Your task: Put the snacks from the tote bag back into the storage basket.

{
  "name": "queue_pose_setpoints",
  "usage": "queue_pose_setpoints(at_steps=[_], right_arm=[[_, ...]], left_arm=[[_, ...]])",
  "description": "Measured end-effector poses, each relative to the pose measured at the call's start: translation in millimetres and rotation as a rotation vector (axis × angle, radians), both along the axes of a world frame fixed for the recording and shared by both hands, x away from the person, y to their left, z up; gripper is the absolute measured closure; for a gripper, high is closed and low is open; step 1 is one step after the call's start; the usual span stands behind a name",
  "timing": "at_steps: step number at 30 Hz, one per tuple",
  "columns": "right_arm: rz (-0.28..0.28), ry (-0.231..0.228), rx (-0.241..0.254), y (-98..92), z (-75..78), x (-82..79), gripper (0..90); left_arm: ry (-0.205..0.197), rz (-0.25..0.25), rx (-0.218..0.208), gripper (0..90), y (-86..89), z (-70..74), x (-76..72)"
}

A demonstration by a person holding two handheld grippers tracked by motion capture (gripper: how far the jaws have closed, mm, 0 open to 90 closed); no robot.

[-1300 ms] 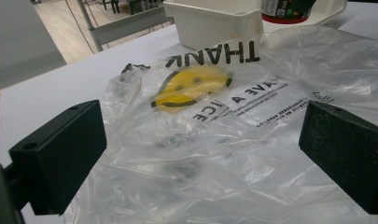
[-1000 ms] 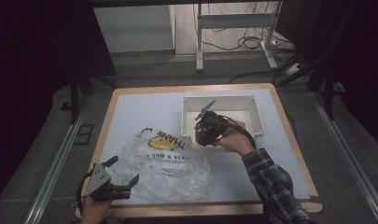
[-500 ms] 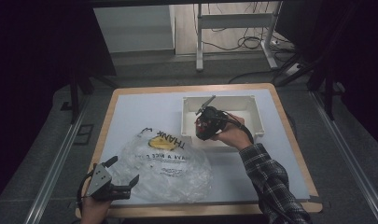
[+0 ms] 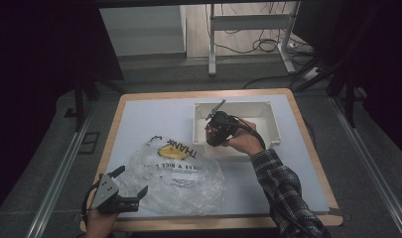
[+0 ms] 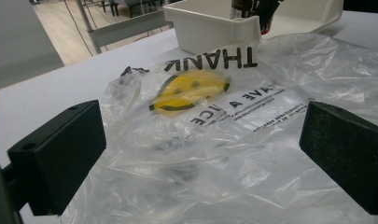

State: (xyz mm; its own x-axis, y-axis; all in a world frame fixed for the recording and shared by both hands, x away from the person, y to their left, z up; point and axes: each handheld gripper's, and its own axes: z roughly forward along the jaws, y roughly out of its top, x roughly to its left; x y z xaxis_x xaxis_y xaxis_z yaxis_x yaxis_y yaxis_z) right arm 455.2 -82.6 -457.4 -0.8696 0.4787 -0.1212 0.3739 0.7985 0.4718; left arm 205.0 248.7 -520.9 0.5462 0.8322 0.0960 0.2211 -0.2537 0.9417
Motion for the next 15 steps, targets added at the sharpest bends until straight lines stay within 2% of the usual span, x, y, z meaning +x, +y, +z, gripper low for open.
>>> queue_pose_setpoints(at_steps=[15], right_arm=[[0.002, -0.003, -0.006, 9.5, -6.2, 13.8, 25.7]], left_arm=[[0.0, 0.0, 0.009, 0.2, -0.2, 0.0, -0.2]])
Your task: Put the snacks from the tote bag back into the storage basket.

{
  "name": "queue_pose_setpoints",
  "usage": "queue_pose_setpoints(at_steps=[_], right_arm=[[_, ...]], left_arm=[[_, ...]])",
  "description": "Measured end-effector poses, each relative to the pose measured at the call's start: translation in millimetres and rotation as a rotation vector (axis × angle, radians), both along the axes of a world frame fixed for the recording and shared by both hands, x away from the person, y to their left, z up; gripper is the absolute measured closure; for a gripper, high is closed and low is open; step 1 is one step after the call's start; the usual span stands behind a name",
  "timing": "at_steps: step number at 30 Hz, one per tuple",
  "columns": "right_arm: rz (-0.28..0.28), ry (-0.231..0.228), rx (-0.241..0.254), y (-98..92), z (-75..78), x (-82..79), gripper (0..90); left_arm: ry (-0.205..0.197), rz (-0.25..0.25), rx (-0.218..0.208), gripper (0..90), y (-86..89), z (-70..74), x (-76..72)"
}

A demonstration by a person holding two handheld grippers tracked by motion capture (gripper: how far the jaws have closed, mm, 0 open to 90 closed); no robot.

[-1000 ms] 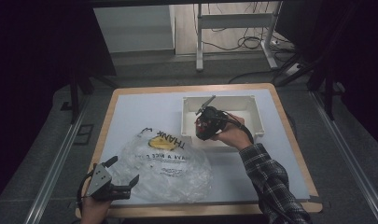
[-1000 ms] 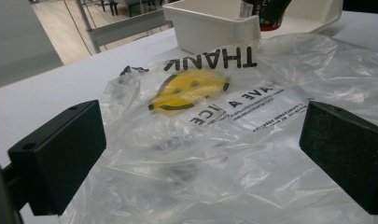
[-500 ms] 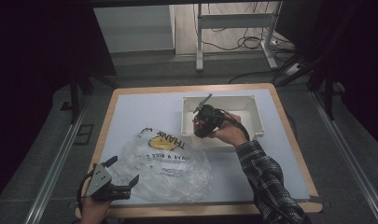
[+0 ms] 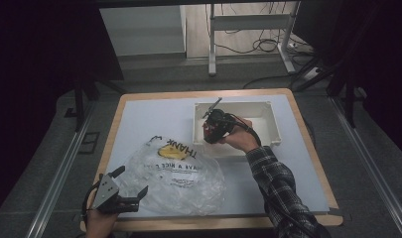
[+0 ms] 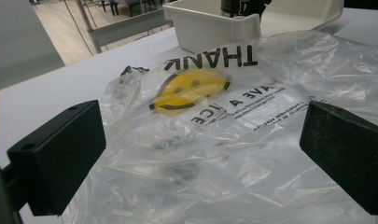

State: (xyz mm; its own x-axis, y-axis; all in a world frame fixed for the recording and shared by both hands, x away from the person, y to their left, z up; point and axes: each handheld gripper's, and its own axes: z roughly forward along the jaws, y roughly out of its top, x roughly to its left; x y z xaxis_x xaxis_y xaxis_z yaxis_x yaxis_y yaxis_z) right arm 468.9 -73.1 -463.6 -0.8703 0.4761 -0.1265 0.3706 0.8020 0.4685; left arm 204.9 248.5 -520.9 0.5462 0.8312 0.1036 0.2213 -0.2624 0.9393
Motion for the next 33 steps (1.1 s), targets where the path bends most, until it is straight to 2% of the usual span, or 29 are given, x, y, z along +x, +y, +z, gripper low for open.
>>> queue_pose_setpoints(at_steps=[25, 33], right_arm=[[0.0, -0.002, -0.006, 13.6, -13.5, 19.6, 25.7], [0.018, -0.003, -0.019, 18.4, -20.0, 24.6, 25.7]], left_arm=[[-0.001, 0.002, 0.003, 0.2, 0.6, 0.1, -0.3], [-0.001, 0.002, 0.006, 0.2, 0.5, 0.0, -0.4]])
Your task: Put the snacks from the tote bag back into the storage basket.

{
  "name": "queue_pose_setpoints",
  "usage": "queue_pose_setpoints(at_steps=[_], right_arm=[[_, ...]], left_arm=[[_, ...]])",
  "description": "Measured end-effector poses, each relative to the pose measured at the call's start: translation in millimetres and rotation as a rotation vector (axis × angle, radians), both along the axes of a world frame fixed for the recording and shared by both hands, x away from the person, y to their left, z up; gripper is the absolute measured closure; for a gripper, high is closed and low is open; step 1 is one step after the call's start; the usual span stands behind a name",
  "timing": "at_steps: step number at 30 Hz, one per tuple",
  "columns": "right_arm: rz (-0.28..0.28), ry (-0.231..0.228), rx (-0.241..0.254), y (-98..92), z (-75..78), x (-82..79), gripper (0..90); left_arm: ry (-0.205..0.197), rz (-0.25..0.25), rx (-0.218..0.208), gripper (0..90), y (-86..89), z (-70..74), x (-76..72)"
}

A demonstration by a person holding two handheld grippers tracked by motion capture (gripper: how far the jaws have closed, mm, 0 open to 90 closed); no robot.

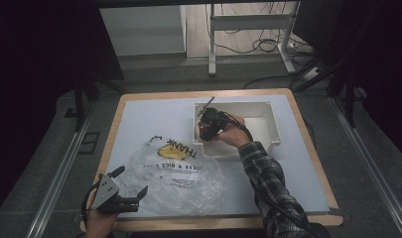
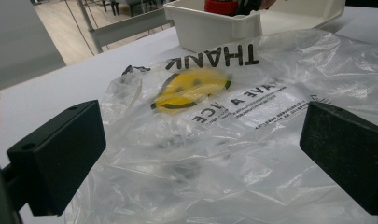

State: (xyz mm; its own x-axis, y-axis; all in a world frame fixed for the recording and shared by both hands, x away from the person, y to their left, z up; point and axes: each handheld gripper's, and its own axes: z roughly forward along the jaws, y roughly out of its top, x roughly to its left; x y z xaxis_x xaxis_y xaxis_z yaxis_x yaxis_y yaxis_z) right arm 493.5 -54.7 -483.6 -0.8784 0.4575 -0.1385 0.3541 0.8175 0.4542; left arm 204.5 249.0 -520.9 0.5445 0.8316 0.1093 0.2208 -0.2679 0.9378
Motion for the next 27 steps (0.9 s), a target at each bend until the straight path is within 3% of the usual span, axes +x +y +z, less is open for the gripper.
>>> queue_pose_setpoints(at_steps=[17, 27], right_arm=[[0.01, 0.035, -0.007, 2.8, -10.8, 10.8, 25.6], [0.05, 0.057, 0.01, 1.6, -14.8, 17.7, 25.4]], left_arm=[[0.002, -0.001, 0.008, 0.2, -0.4, -0.3, -0.1], [0.003, -0.001, 0.011, 0.2, -0.7, -0.4, -0.2]])
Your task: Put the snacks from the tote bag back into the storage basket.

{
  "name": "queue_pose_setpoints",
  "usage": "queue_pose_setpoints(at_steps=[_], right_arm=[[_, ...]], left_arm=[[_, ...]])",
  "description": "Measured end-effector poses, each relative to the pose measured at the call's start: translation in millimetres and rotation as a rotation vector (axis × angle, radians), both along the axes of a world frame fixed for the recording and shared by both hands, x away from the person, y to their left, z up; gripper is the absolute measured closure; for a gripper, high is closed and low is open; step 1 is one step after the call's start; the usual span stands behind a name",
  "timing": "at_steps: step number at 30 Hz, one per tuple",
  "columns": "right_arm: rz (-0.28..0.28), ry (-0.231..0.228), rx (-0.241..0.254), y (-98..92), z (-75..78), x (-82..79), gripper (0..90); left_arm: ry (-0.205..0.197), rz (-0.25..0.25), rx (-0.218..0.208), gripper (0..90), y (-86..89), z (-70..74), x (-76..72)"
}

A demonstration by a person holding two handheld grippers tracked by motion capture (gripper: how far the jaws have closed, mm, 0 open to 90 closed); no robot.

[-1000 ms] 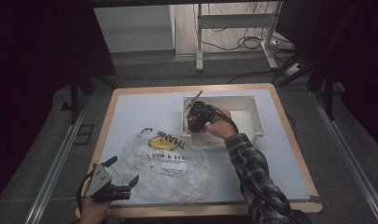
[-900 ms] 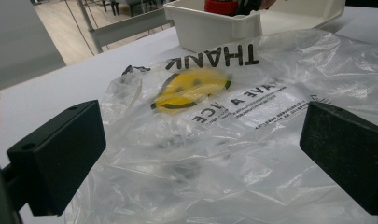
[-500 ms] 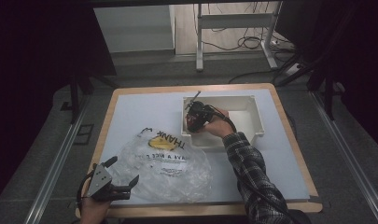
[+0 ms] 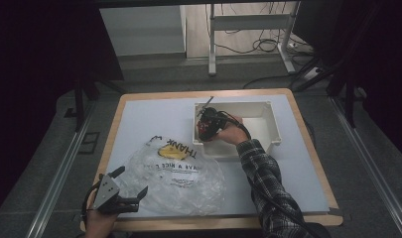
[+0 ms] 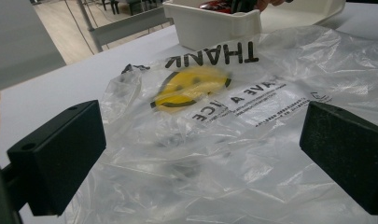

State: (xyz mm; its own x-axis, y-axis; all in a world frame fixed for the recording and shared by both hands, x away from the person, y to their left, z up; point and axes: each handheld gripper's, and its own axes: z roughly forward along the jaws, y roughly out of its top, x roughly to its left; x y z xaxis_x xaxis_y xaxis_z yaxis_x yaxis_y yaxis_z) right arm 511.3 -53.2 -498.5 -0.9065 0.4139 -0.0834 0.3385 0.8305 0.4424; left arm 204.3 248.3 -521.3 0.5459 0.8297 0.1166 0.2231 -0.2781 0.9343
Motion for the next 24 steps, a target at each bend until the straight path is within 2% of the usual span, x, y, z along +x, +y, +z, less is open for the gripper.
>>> queue_pose_setpoints(at_steps=[6, 11, 24], right_arm=[[-0.004, 0.0, 0.014, -0.7, -1.4, 1.4, 24.3], [0.009, 0.011, 0.014, 0.8, -2.7, 1.2, 18.3], [0.028, -0.007, 0.019, 3.4, 1.0, -2.2, 12.3]], left_arm=[[-0.001, -0.001, 0.004, 0.3, -0.4, -0.1, 0.0], [-0.001, -0.002, 0.008, 0.2, -0.8, -0.2, 0.0], [-0.002, -0.005, 0.008, 0.2, -1.1, -0.2, -0.2]])
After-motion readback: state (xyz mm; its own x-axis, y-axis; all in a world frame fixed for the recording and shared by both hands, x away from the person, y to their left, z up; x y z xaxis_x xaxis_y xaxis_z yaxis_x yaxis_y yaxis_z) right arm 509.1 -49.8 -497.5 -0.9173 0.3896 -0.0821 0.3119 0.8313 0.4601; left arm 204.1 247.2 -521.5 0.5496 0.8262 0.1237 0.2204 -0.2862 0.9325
